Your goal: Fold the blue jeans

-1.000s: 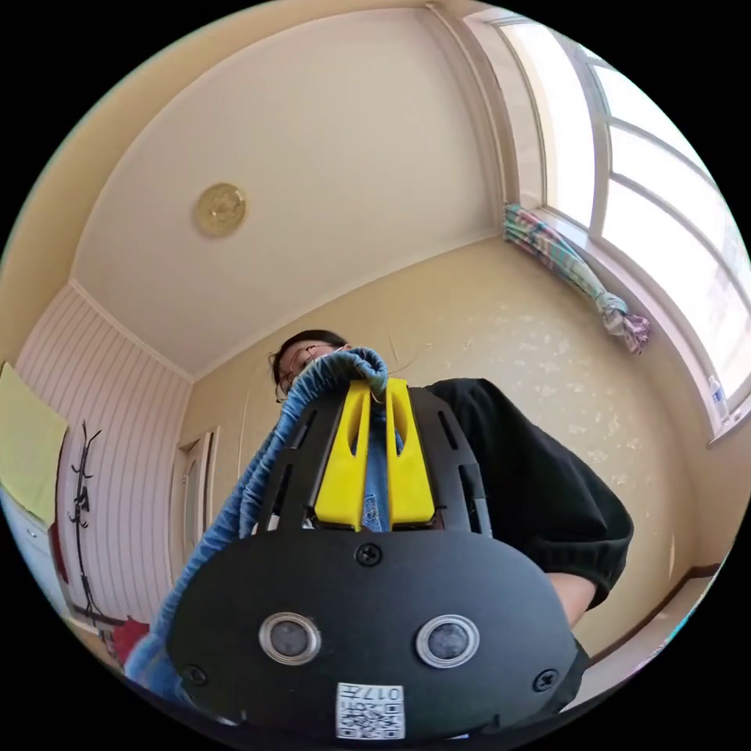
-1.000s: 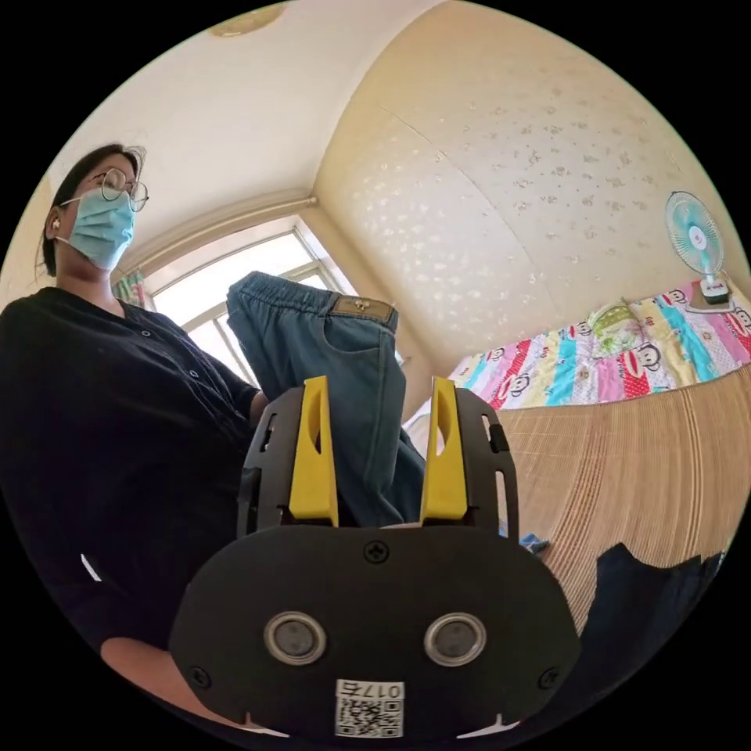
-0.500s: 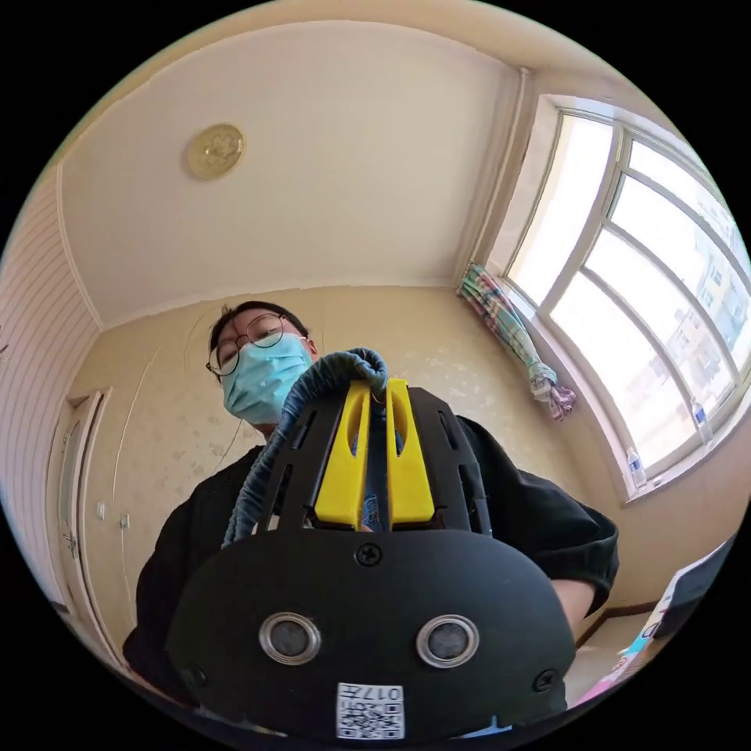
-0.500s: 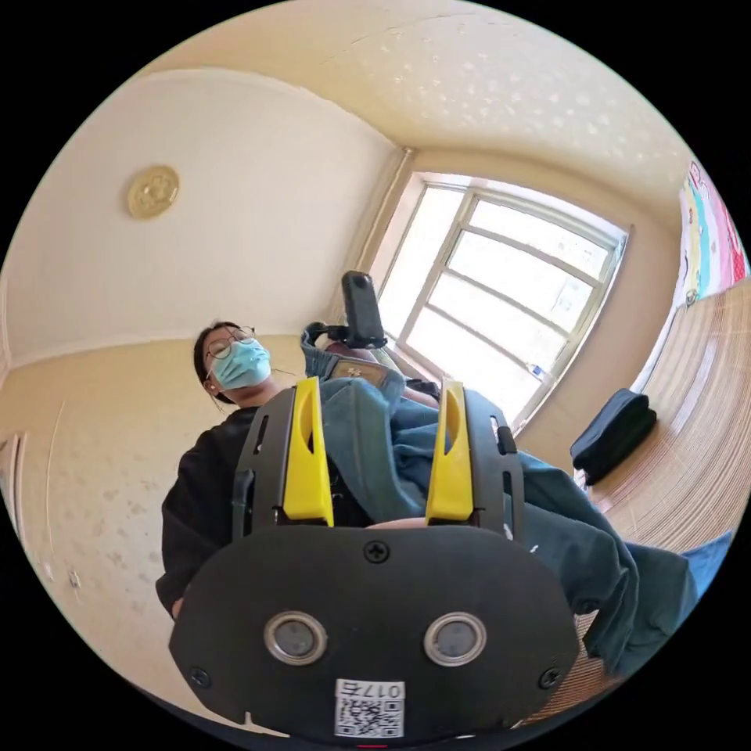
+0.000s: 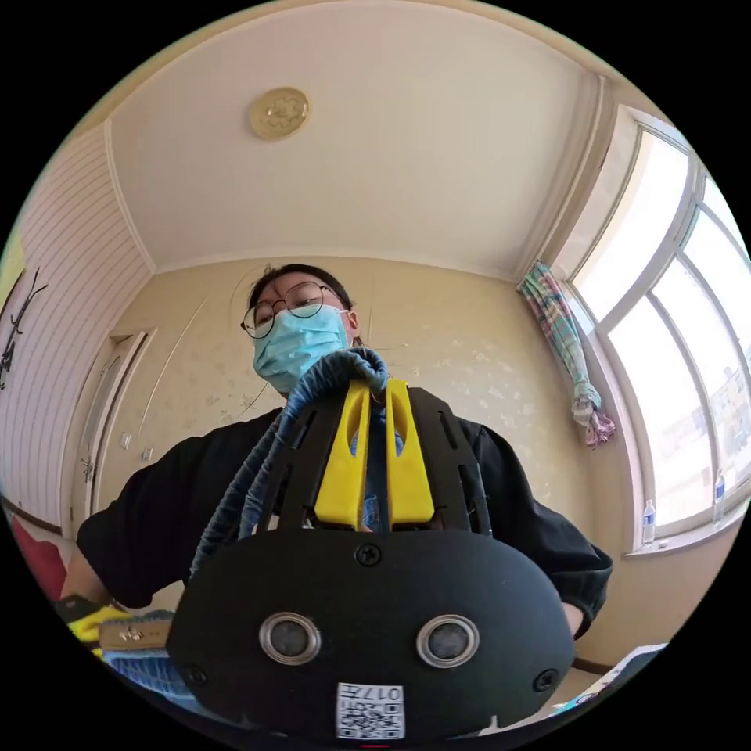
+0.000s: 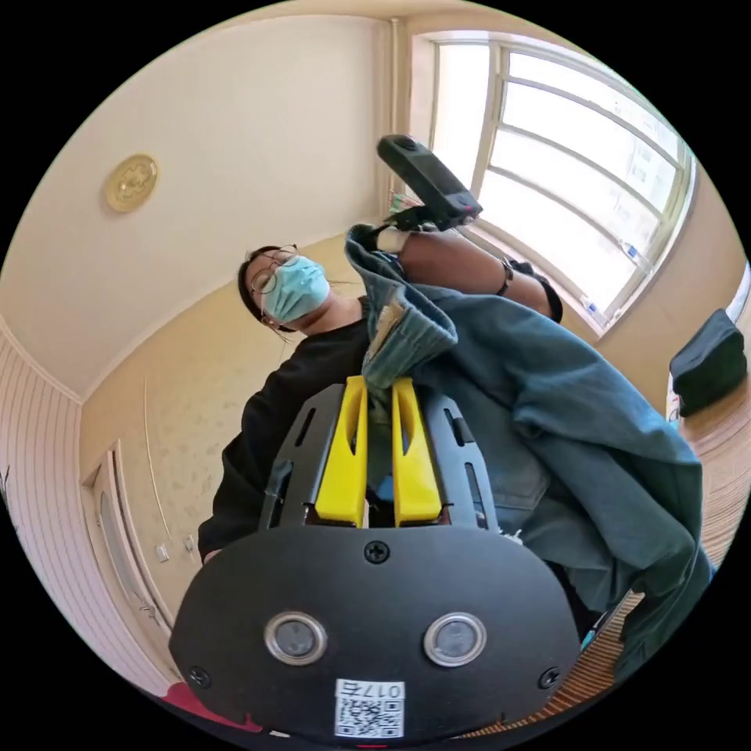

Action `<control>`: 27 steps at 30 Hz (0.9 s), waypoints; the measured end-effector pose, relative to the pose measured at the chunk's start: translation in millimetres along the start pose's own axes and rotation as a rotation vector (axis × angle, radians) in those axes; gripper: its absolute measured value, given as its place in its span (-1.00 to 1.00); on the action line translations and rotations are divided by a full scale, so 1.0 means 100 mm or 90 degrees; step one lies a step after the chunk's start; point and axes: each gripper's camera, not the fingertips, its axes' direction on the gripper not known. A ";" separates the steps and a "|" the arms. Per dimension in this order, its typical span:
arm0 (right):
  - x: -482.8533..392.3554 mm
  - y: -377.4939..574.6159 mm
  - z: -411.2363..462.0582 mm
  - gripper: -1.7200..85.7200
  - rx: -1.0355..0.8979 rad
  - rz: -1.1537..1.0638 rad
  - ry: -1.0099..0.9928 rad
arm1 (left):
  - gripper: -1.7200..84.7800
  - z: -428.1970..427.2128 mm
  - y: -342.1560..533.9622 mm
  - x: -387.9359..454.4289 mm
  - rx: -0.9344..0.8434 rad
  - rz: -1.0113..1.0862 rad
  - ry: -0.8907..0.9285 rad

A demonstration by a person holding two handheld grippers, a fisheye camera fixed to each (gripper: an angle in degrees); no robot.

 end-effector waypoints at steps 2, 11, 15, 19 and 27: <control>-0.27 -0.17 0.01 -0.87 0.031 -0.057 0.072 | -0.90 0.08 -0.05 0.08 -0.019 -0.002 -0.095; -1.76 -1.55 1.13 -0.92 -0.048 -0.236 0.636 | -0.88 0.50 -0.72 0.78 -0.017 -0.087 -0.695; -2.03 -2.26 1.98 -0.92 -0.107 -0.298 0.816 | -0.88 1.05 -1.22 0.67 -0.055 -0.109 -0.860; -2.14 -2.94 3.04 -0.92 -0.215 -0.392 0.933 | -0.89 1.82 -1.69 0.49 -0.157 -0.068 -0.987; -2.33 -3.57 4.35 -0.94 -0.278 -0.531 1.041 | -0.94 3.40 -2.46 0.44 -0.210 0.115 -1.097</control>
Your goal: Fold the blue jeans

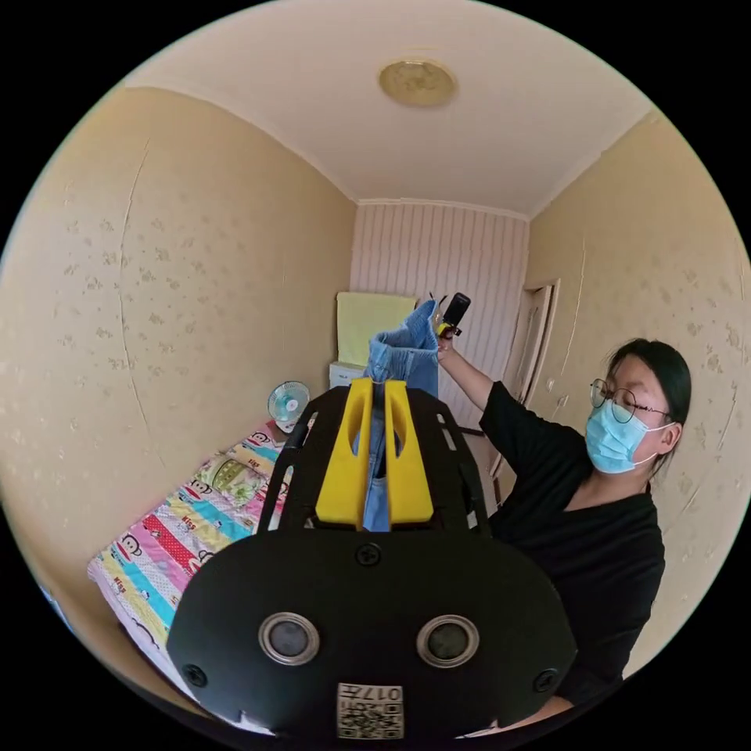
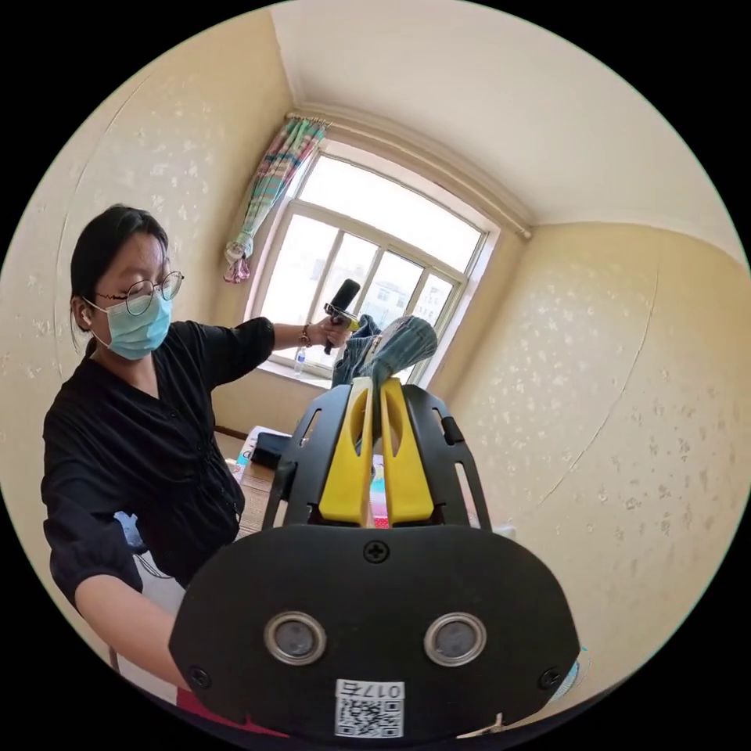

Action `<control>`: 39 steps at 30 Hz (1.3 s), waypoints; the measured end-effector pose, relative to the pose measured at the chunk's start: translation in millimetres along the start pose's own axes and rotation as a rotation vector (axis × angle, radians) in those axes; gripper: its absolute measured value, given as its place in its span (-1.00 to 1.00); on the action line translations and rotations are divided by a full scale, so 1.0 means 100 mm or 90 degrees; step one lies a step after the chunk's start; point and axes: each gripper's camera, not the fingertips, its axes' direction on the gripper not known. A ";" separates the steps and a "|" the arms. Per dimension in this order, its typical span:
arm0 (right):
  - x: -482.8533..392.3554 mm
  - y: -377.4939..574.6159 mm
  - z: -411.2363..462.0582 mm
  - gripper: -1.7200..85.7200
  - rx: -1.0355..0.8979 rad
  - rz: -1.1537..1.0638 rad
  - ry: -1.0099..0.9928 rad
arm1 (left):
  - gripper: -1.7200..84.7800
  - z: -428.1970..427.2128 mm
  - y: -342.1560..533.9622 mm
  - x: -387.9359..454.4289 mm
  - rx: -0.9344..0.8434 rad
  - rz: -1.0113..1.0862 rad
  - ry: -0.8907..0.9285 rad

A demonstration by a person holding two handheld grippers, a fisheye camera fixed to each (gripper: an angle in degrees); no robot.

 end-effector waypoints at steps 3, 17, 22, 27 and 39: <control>-0.24 -0.36 -0.01 -0.94 0.039 -0.045 0.008 | -0.94 -0.11 -0.26 0.47 0.053 0.029 -0.017; -1.36 -1.10 0.01 -0.93 0.073 0.074 0.130 | -0.95 -0.52 -0.25 2.01 0.283 0.016 -0.066; -1.29 -0.90 0.01 -0.92 0.114 0.155 0.106 | -0.95 -0.68 -0.31 2.01 0.318 0.010 -0.047; -1.12 -0.52 0.09 -0.91 0.175 0.210 0.117 | -0.95 -0.69 -0.52 1.57 0.327 0.010 -0.077; 1.34 1.80 1.10 -0.91 -0.107 0.459 0.114 | -0.94 0.05 -0.80 -2.00 0.030 -0.258 -0.147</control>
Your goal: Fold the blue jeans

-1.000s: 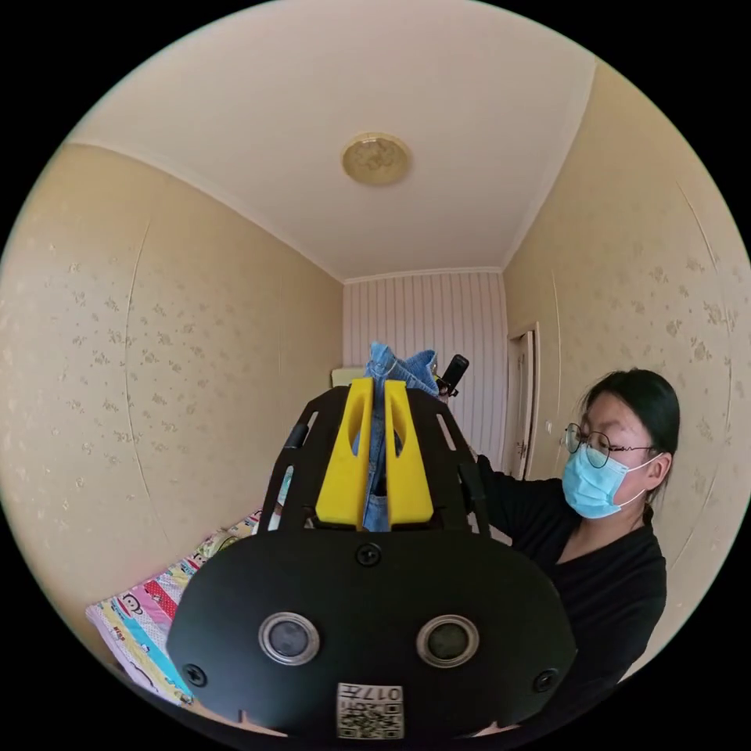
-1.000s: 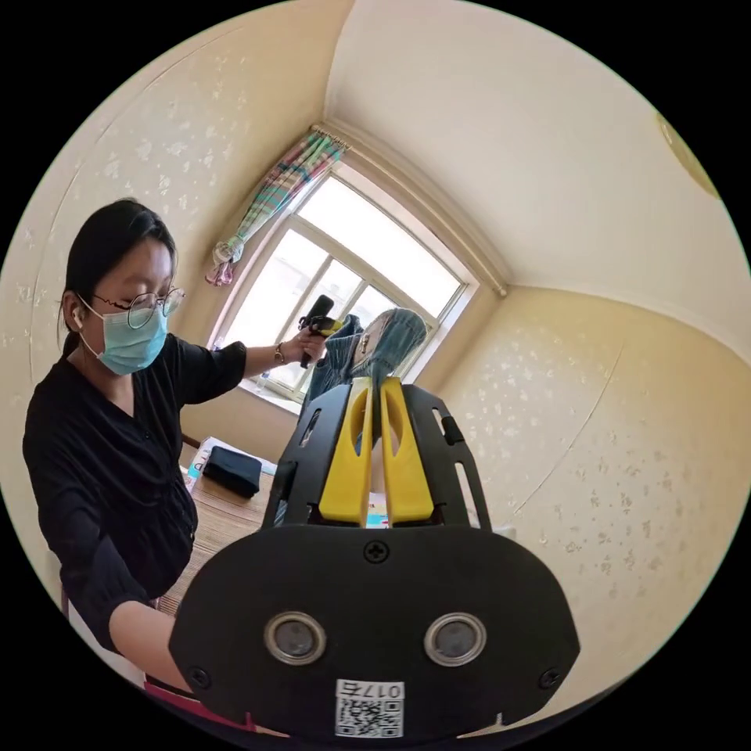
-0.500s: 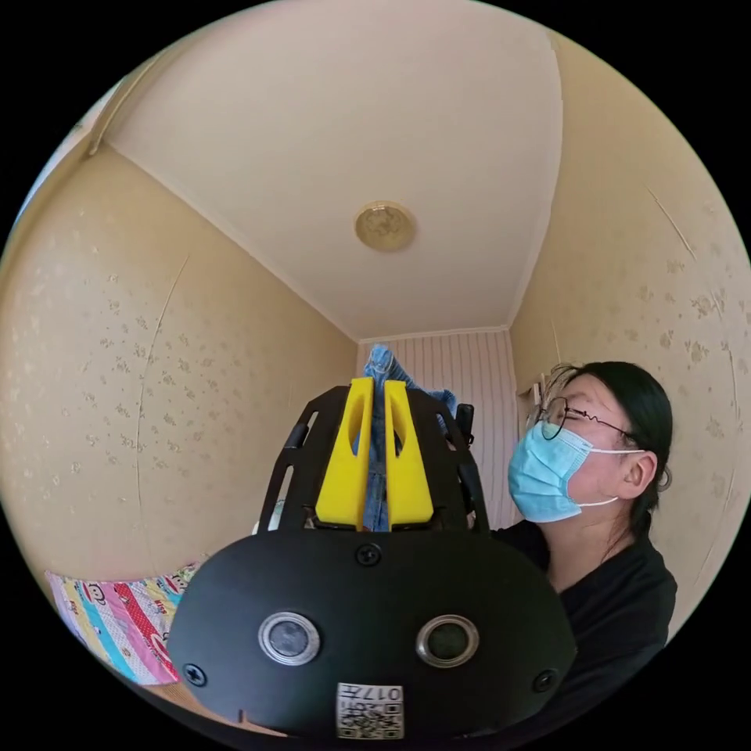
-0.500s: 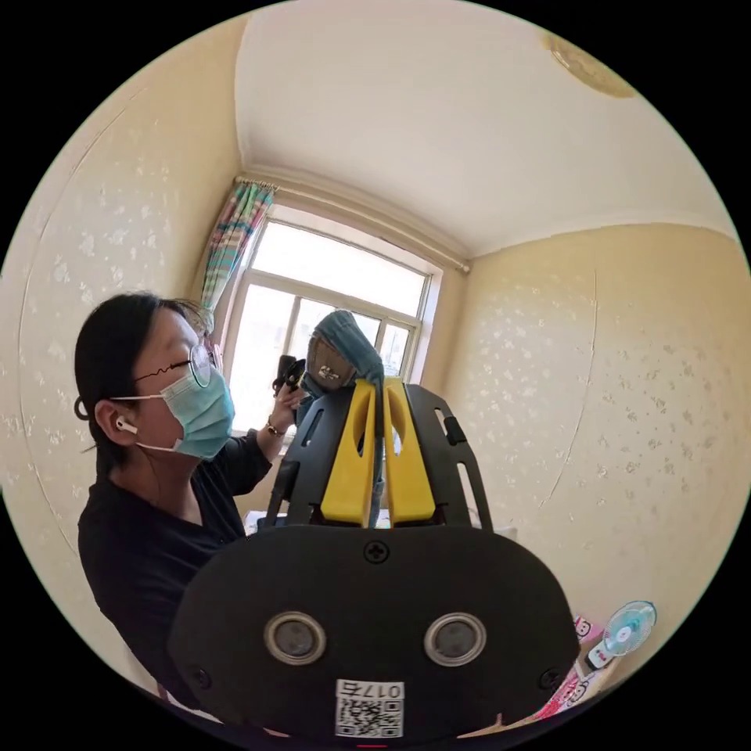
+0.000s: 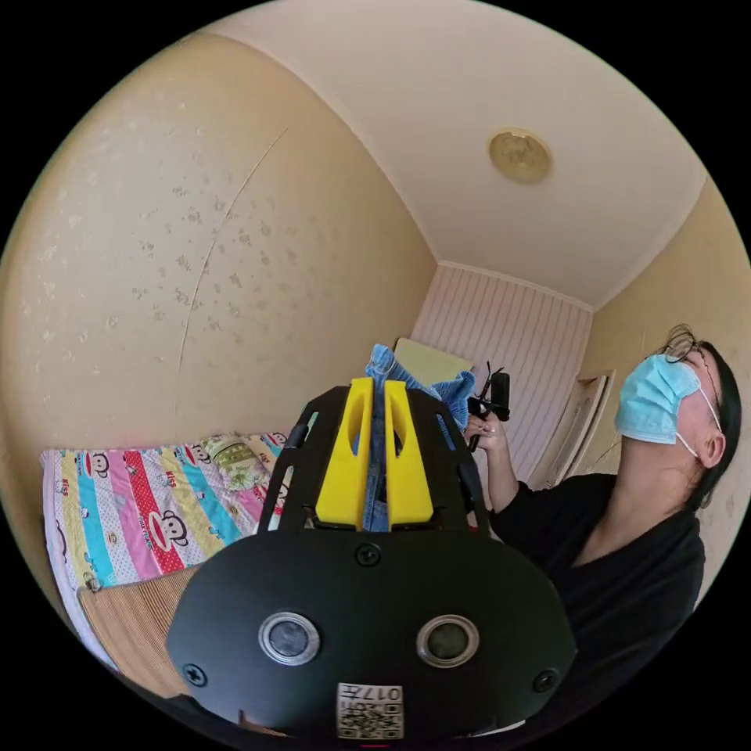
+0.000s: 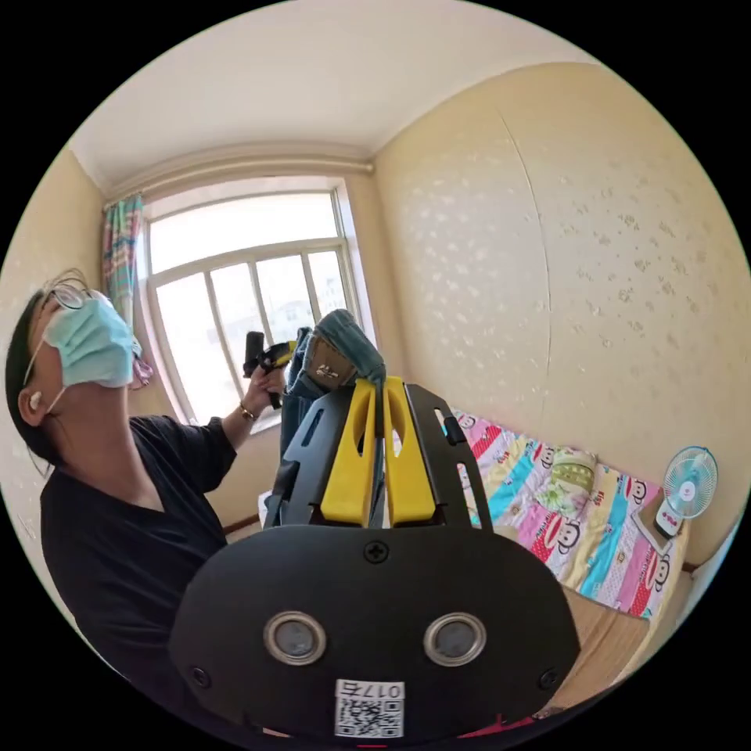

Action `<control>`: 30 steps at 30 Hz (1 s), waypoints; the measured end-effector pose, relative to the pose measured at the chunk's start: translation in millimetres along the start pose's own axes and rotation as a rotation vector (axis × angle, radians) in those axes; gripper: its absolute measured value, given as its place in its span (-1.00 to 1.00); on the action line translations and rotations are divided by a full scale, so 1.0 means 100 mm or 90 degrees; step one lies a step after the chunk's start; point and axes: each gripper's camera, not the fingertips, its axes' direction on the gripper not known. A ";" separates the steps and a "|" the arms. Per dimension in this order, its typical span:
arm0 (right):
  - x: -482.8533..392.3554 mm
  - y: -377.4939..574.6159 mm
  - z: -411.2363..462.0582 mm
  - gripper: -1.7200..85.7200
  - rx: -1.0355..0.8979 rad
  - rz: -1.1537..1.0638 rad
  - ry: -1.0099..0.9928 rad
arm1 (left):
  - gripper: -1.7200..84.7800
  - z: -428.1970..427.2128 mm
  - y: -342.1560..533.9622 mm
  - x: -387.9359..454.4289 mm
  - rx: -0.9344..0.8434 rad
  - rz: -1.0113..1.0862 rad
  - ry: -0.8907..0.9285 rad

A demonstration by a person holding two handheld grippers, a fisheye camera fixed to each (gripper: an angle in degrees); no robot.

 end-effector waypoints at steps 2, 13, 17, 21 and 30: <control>1.09 -0.22 0.69 -0.91 -0.092 0.019 0.071 | -0.93 0.53 -0.50 -0.75 -0.056 -0.039 -0.045; 4.31 1.04 3.20 -0.87 -0.115 0.205 0.388 | -0.82 2.13 -0.35 -4.32 -0.218 -0.253 -0.164; 4.88 3.31 4.09 -0.88 -0.406 0.230 0.345 | -0.81 2.45 1.38 -5.16 -0.448 -0.351 -0.193; 5.24 4.88 4.09 -0.86 -0.518 0.325 0.318 | -0.80 2.25 2.38 -5.70 -0.510 -0.451 -0.189; 6.16 6.04 3.13 -0.82 -0.485 0.472 0.286 | -0.80 1.54 2.05 -6.53 -0.512 -0.461 -0.212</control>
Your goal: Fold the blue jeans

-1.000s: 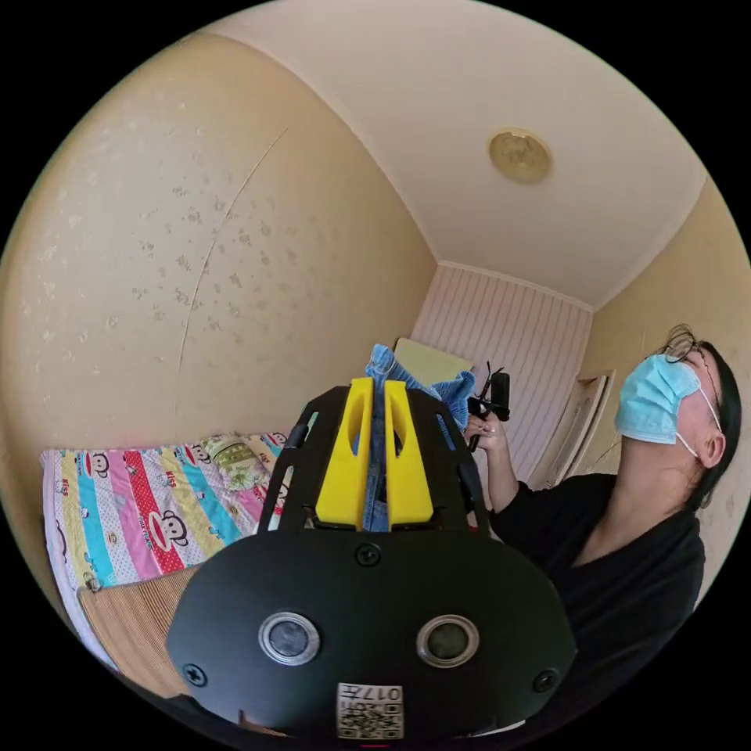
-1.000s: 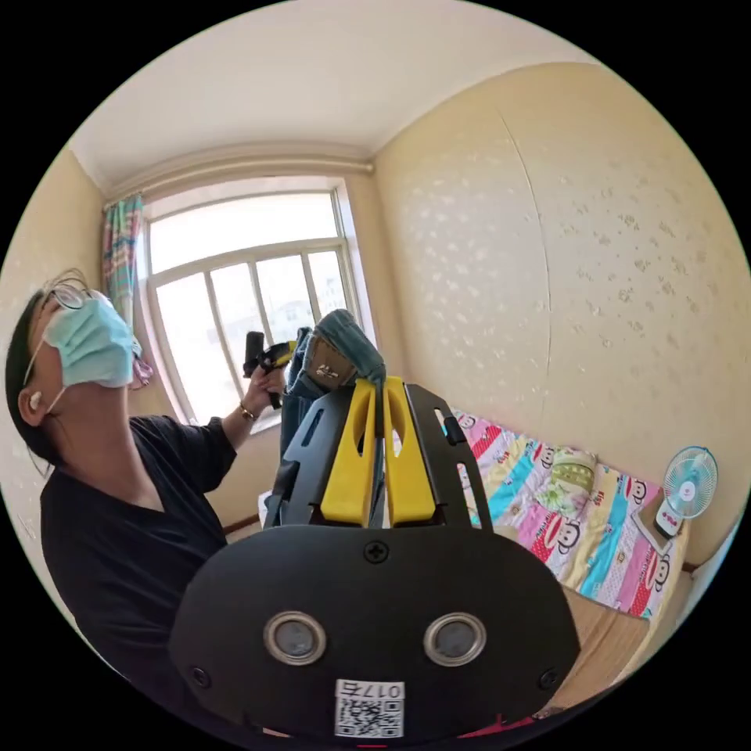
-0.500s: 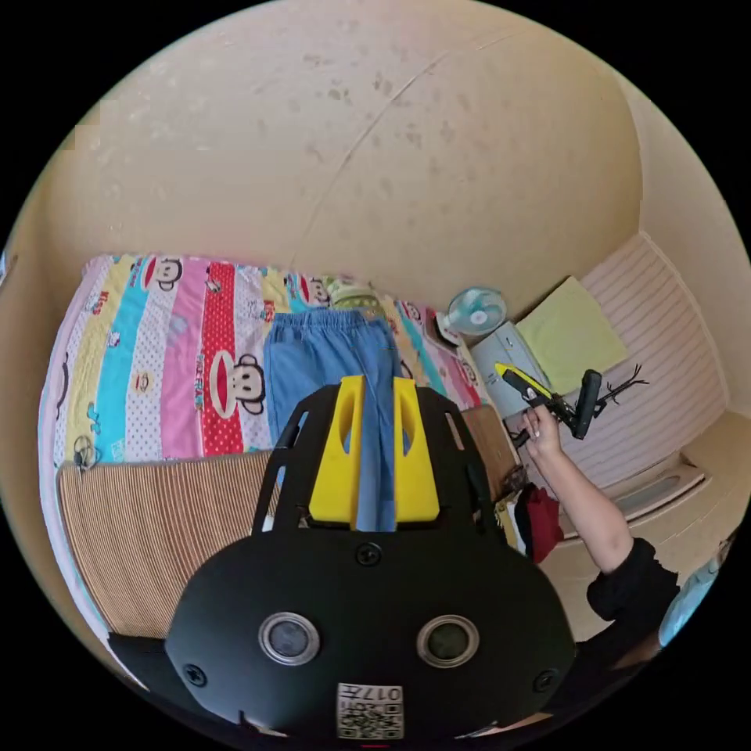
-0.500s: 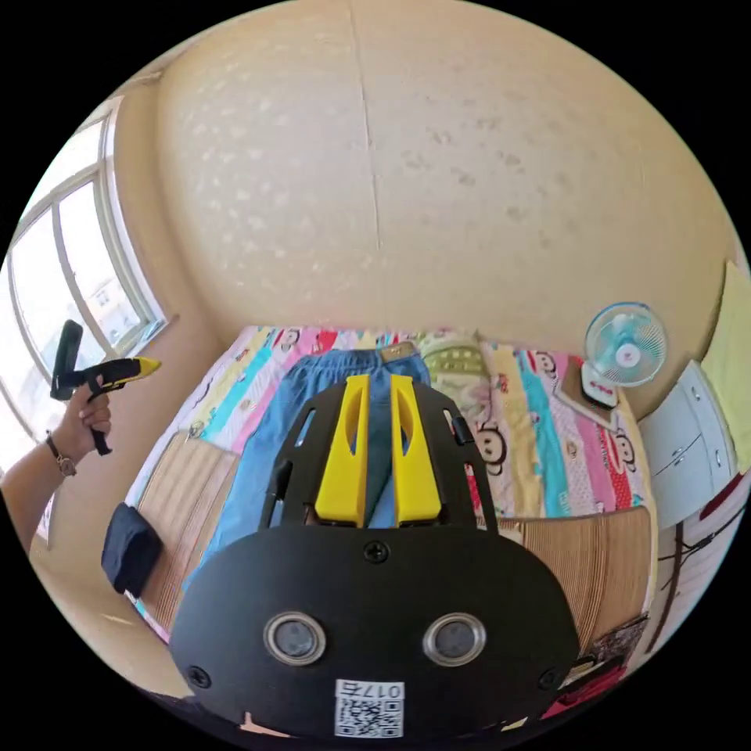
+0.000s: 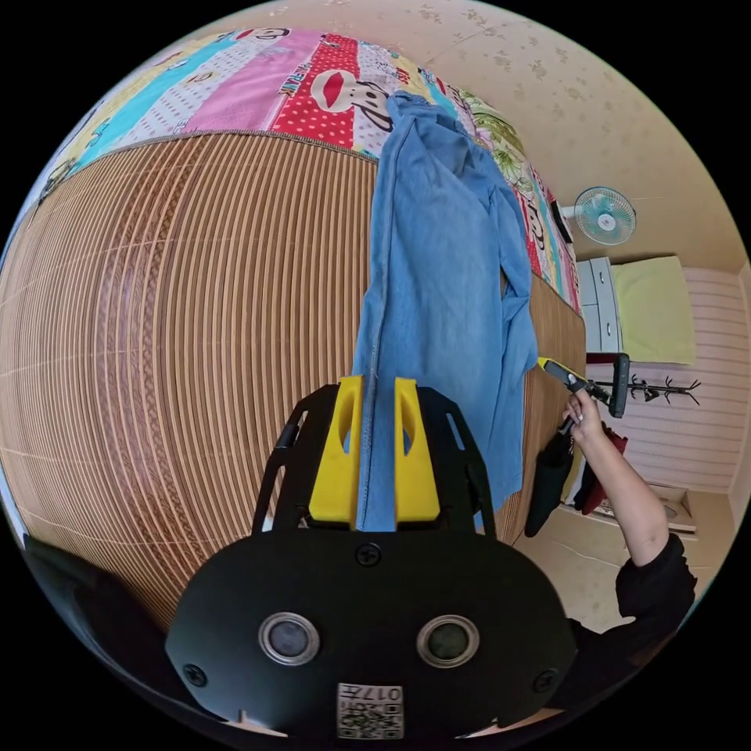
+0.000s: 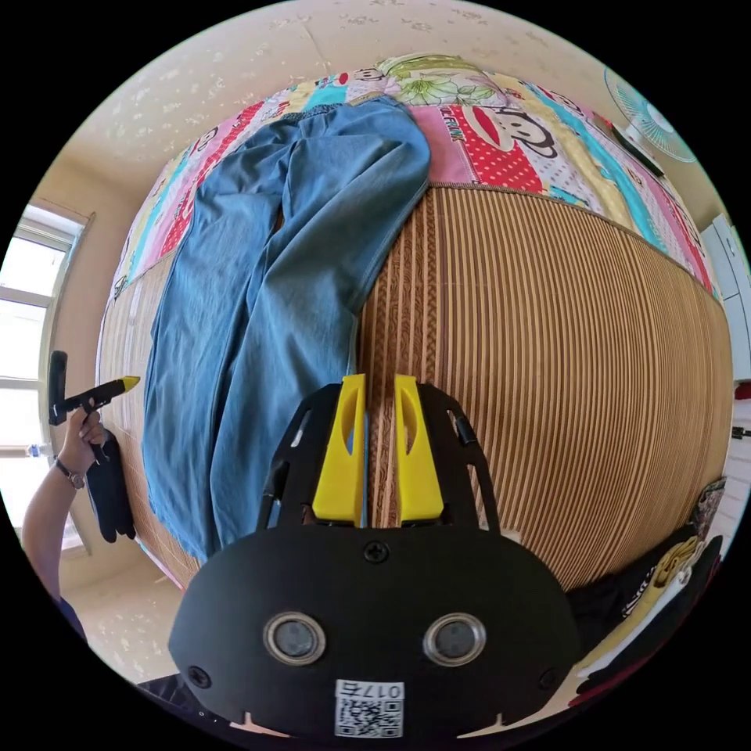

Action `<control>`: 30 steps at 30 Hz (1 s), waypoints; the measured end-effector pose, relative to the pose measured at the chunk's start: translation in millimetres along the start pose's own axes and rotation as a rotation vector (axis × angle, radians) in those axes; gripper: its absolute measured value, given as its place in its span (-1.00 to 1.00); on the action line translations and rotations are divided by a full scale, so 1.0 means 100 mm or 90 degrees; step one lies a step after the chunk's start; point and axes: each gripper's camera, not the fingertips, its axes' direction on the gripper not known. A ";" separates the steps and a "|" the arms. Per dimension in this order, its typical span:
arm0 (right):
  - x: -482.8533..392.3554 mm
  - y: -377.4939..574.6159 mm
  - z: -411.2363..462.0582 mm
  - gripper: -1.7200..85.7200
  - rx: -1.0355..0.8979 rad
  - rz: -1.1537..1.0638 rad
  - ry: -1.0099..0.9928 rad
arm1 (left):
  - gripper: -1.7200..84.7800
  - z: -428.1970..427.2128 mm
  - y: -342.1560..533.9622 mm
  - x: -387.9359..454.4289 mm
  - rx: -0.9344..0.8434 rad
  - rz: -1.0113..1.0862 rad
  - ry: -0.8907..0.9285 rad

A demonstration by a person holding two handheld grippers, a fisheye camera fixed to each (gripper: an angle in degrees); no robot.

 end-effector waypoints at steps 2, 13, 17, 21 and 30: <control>0.32 0.03 -0.11 -0.81 0.008 0.023 -0.030 | -0.80 -0.23 -0.04 -0.11 0.009 -0.005 0.002; 0.90 0.98 -0.13 -0.73 -0.075 -0.096 -0.061 | -0.82 -1.13 0.62 -1.03 0.054 -0.111 0.072; 1.17 2.30 -0.19 -0.76 -0.001 -0.187 0.085 | -0.91 -1.13 1.64 -1.79 0.184 -0.318 0.299; 1.66 3.34 -0.37 -0.79 0.070 -0.139 0.184 | -0.95 -1.25 2.30 -2.25 0.237 -0.335 0.375; 2.59 3.95 -1.27 -0.88 0.027 0.015 0.017 | -0.82 -2.18 2.59 -2.24 0.192 -0.202 0.192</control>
